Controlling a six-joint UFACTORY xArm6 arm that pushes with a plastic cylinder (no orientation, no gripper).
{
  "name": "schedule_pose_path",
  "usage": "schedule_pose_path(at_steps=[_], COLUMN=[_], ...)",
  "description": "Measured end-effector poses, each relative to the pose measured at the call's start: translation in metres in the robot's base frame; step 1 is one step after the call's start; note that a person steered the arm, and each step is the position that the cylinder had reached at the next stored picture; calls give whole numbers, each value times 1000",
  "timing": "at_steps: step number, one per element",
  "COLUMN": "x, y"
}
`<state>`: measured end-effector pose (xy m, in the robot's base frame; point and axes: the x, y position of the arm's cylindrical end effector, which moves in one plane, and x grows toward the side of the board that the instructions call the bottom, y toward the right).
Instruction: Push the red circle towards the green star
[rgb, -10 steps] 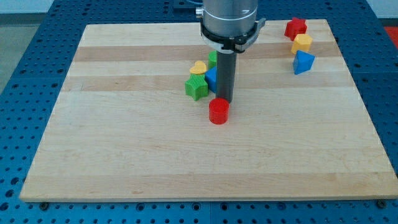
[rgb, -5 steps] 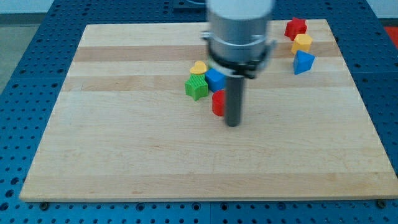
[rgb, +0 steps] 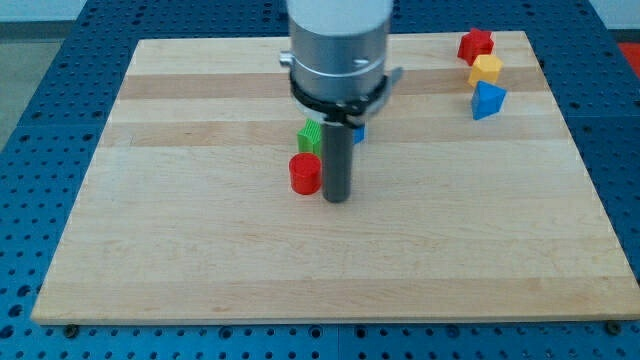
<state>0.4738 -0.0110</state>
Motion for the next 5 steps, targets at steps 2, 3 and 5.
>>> schedule_pose_path(at_steps=[2, 3, 5], x=[-35, 4, -51], y=[-57, -92, -114])
